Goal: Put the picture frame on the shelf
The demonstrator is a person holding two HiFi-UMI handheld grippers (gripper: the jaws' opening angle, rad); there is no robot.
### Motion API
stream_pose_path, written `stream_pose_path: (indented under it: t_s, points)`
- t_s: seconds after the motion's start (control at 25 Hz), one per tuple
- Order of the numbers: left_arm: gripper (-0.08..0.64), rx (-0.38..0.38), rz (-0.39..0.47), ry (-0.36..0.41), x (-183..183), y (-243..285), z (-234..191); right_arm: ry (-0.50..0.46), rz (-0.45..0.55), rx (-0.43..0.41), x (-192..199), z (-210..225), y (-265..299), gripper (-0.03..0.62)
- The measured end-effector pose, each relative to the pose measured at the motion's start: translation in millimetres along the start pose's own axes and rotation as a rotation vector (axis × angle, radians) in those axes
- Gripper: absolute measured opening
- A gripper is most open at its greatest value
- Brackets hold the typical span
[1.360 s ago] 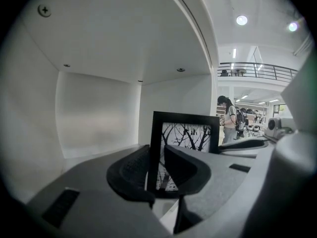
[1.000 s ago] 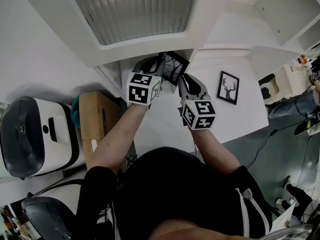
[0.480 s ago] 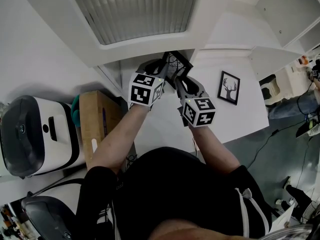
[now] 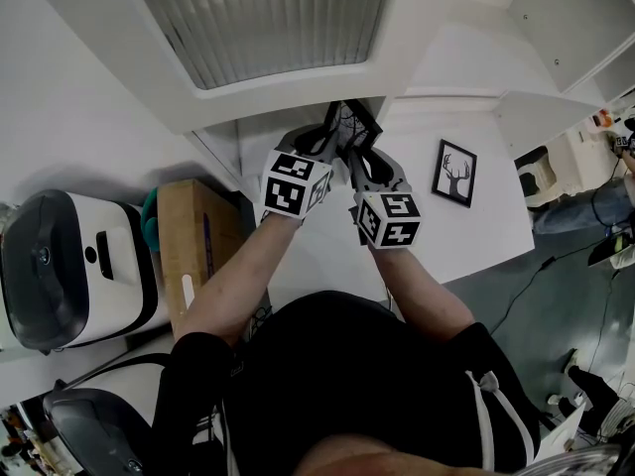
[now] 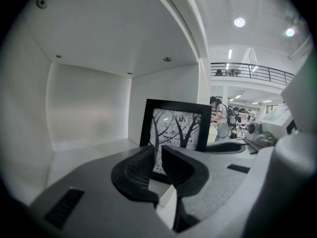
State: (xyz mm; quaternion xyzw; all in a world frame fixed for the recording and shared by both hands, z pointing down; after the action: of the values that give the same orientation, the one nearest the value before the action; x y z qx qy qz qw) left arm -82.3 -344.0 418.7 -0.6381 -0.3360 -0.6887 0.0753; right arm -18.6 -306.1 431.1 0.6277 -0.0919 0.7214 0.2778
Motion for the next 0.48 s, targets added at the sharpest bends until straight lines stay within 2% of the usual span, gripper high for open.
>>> stream_pose_path:
  t_s: [0.12, 0.28, 0.48]
  points:
    - [0.051, 0.000, -0.011, 0.043, 8, -9, 9, 0.013, 0.003, 0.023, 0, 0, 4, 0.081]
    - [0.051, -0.003, -0.033, 0.101, 28, -23, 24, 0.074, -0.008, 0.002, -1, -4, 11, 0.081]
    - [0.051, -0.004, -0.056, 0.086, 44, -27, 28, 0.085, -0.014, -0.059, -2, -8, 11, 0.084]
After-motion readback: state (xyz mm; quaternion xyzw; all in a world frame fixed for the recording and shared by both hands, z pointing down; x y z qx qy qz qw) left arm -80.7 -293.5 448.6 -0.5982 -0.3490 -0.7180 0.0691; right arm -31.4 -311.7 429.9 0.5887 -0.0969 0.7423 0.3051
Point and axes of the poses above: the fingertips, and each gripper's own axes: y forward along the fingers, z to its right, x out of its underside, the point moved 2 cm from there along -y, backward along the fingers, and after that the axes turned 7 degrees about -x, right-handed, at the moved point
